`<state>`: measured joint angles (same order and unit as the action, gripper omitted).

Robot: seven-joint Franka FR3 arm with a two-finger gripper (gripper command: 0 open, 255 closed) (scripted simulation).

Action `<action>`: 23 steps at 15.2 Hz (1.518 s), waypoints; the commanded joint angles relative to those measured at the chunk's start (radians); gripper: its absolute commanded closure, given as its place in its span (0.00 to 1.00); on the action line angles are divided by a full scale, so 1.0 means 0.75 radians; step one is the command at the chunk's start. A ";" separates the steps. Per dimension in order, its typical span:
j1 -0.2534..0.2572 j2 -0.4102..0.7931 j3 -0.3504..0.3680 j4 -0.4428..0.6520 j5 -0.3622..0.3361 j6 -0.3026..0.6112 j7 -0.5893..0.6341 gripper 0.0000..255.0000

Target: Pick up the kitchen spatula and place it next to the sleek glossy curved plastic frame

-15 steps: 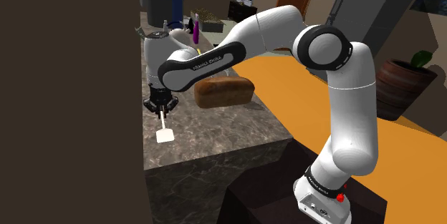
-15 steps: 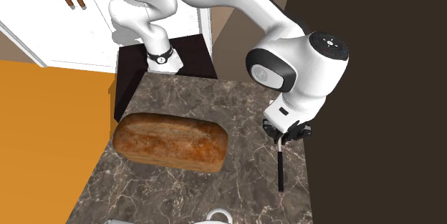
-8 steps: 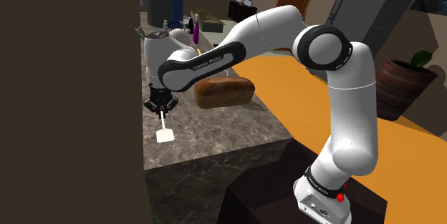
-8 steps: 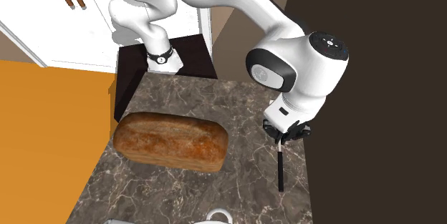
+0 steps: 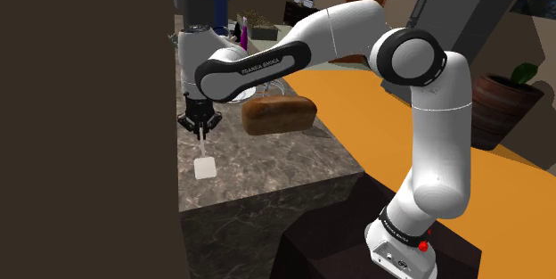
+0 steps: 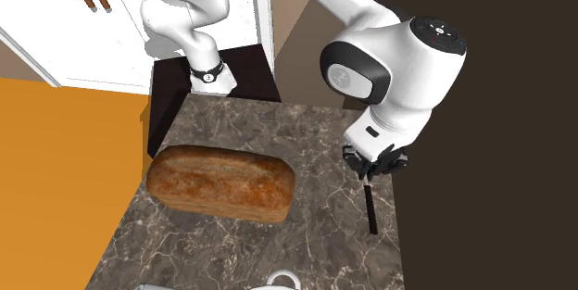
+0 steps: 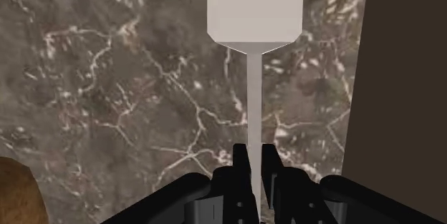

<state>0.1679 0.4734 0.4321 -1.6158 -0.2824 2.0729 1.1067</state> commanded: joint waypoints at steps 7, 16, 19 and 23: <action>-0.002 -0.043 0.014 0.089 0.029 -0.127 -0.025 1.00; -0.027 -0.094 0.020 0.147 0.059 -0.228 -0.071 1.00; -0.108 -0.161 0.006 0.055 0.093 -0.190 -0.159 1.00; -0.206 -0.232 -0.020 -0.039 0.134 -0.150 -0.281 1.00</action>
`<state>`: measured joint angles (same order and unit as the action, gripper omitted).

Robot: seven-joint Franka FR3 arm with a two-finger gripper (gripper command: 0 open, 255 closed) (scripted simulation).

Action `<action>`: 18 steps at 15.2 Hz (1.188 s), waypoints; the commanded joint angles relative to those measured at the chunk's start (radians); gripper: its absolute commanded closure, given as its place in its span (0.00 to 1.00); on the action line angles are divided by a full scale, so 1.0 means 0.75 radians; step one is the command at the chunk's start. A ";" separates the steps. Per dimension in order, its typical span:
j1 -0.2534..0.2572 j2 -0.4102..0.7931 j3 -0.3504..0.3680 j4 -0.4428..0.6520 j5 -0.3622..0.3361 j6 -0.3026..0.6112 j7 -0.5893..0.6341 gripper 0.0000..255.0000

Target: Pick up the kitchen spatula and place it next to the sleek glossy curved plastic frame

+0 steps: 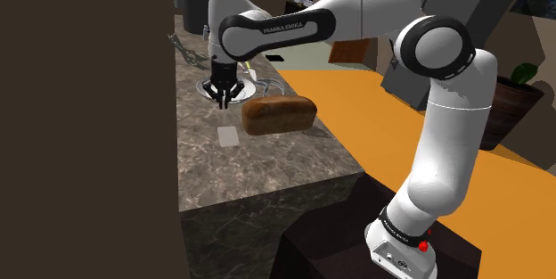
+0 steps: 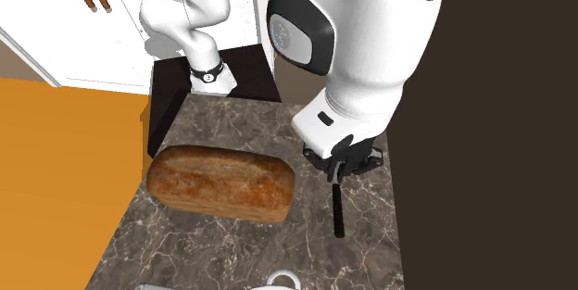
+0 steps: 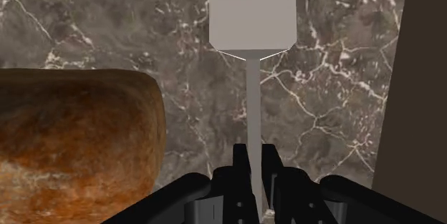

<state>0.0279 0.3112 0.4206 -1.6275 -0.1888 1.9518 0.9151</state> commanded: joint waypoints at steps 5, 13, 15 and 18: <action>-0.130 -0.075 -0.048 -0.100 0.050 0.045 -0.182 1.00; -0.287 -0.105 -0.127 -0.133 0.094 0.067 -0.429 1.00; -0.323 -0.100 -0.148 -0.125 0.101 0.067 -0.489 1.00; -0.376 -0.084 -0.179 -0.100 0.109 0.064 -0.577 1.00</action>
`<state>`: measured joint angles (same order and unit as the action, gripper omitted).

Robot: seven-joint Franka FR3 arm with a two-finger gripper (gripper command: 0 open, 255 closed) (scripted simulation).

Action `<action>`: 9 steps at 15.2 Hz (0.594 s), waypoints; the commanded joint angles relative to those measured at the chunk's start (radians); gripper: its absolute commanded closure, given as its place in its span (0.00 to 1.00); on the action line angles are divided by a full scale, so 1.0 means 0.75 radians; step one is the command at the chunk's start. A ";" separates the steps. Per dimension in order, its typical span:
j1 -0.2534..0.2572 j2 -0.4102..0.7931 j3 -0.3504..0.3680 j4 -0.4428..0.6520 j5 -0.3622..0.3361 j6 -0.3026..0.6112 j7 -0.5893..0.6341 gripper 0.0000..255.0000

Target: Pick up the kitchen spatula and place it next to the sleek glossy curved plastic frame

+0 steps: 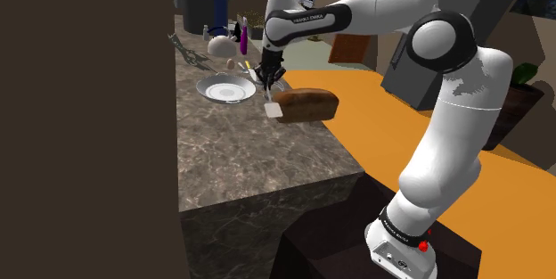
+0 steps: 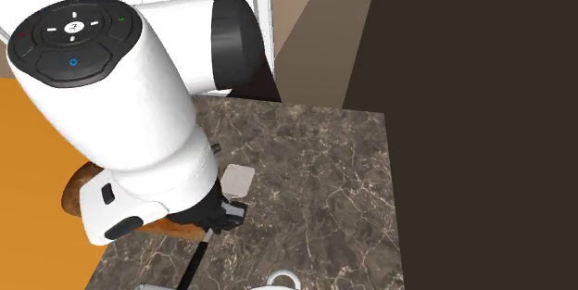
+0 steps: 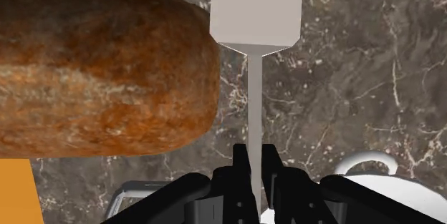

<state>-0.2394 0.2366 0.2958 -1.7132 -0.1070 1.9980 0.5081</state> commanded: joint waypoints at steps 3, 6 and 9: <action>-0.079 0.050 -0.049 0.064 0.007 -0.009 -0.136 1.00; -0.080 0.062 -0.051 0.025 0.002 0.040 -0.132 1.00; -0.079 0.076 -0.053 -0.009 -0.004 0.089 -0.127 1.00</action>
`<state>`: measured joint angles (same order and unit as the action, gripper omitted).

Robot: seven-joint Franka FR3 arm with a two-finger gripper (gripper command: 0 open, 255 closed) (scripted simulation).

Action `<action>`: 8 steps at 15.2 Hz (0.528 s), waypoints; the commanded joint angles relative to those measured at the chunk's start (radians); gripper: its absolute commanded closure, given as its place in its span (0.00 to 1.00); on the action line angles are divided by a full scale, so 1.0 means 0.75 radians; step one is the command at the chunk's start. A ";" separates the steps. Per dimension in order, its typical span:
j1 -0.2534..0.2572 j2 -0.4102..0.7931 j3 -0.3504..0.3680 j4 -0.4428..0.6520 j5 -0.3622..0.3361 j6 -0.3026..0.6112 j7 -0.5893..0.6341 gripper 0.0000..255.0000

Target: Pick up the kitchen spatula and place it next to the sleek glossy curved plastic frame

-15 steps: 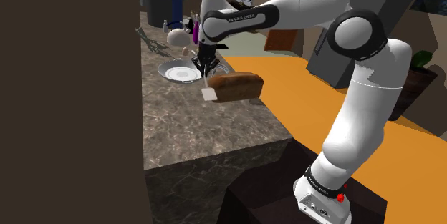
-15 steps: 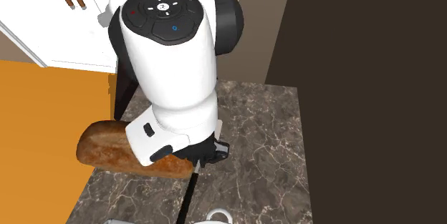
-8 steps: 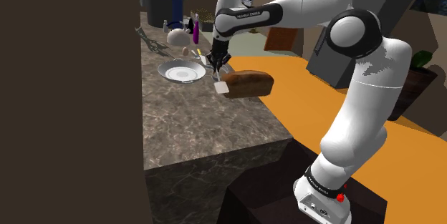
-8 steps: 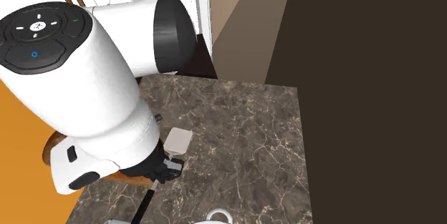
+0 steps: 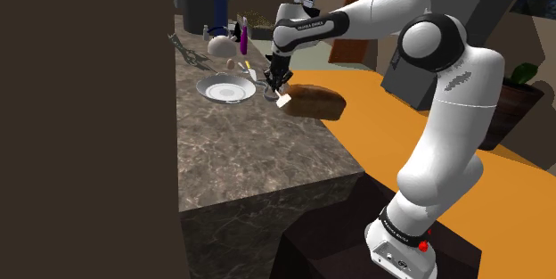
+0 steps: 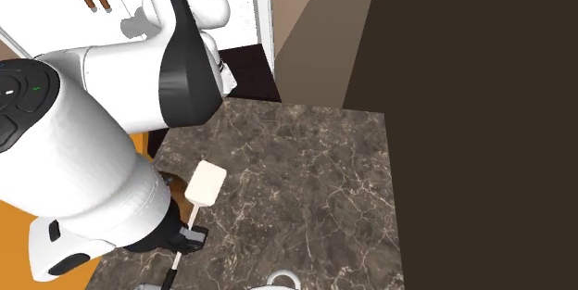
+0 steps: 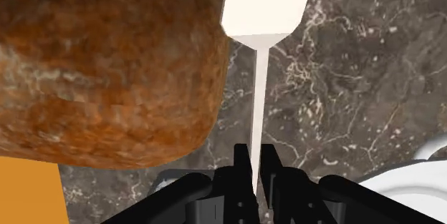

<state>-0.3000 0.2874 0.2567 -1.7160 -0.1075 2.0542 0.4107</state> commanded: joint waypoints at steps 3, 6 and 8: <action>0.003 0.025 -0.003 -0.037 -0.010 0.061 0.008 1.00; 0.004 0.044 -0.005 -0.066 -0.017 0.108 0.014 1.00; 0.005 0.058 -0.008 -0.083 -0.023 0.139 0.018 1.00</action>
<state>-0.2961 0.3240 0.2521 -1.7648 -0.1232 2.1458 0.4232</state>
